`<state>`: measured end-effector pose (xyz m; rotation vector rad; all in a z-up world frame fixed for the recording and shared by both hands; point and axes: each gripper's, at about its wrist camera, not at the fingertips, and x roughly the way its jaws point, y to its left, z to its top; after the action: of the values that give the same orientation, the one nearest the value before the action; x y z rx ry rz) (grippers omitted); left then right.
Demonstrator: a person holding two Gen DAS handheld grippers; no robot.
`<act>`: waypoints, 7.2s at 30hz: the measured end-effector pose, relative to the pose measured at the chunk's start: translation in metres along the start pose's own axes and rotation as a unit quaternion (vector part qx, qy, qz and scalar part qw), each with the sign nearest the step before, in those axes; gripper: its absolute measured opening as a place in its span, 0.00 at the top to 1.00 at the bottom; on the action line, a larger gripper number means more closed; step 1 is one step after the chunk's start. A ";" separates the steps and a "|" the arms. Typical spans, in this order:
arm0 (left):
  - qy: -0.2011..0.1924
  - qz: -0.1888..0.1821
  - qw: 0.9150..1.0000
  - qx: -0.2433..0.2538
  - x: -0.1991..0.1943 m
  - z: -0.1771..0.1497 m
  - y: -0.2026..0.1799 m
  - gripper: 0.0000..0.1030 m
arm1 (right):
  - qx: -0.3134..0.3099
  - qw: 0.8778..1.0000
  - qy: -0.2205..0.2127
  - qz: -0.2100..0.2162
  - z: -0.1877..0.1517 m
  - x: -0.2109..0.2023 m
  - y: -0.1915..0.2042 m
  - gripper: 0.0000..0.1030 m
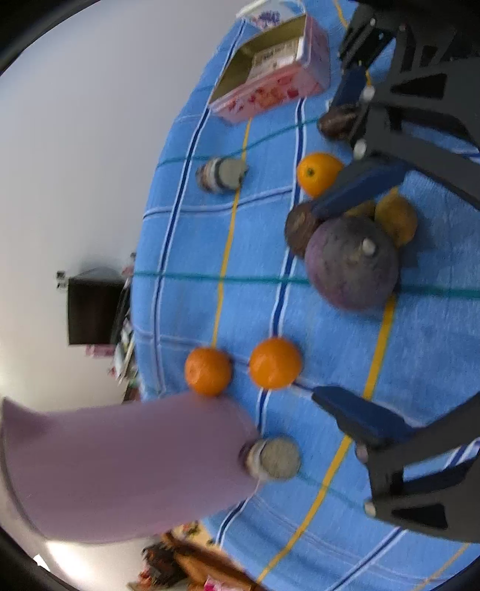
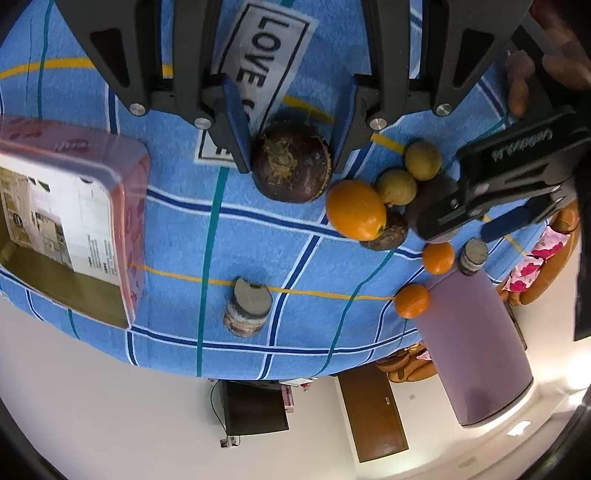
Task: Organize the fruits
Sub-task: 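Grasp the purple fruit with the left tool while the right tool grasps the dark brown fruit, then carry both fruits over the pink tin and lower them inside, then open both tools to release the fruits into the tin and withdraw, then grasp an orange with the right tool while the left tool grasps a small yellow fruit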
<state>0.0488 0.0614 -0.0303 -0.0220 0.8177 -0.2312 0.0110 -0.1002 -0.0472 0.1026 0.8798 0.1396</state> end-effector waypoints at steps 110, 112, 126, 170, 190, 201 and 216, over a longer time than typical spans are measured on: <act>-0.112 -0.047 0.983 0.138 0.002 0.006 -0.236 0.33 | 0.079 0.980 -0.105 -0.149 -0.013 -0.092 -0.193 0.46; -0.116 -0.042 0.984 0.127 0.001 0.007 -0.231 0.24 | 0.082 0.979 -0.110 -0.149 -0.013 -0.094 -0.193 0.46; -0.156 -0.008 0.980 0.123 -0.015 0.003 -0.222 0.00 | 0.124 0.947 -0.242 -0.169 -0.022 -0.135 -0.201 0.23; -0.144 0.074 0.985 0.055 -0.035 -0.009 -0.103 0.00 | 0.063 0.968 -0.204 -0.132 -0.017 -0.100 -0.103 0.23; -0.108 0.108 0.988 -0.011 -0.028 0.004 0.004 0.00 | 0.017 0.984 -0.160 -0.074 -0.004 -0.062 -0.032 0.23; -0.101 0.112 0.988 -0.044 -0.030 0.010 0.051 0.00 | -0.010 0.995 -0.101 -0.013 0.010 -0.024 0.012 0.31; -0.092 0.040 0.994 0.048 -0.040 0.005 0.041 0.01 | 0.049 0.996 -0.016 0.070 0.026 0.025 0.022 0.55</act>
<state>0.0341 0.1095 -0.0018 0.0790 0.6215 -0.1902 0.0452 -0.0754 -0.0469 0.2570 0.8482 0.2244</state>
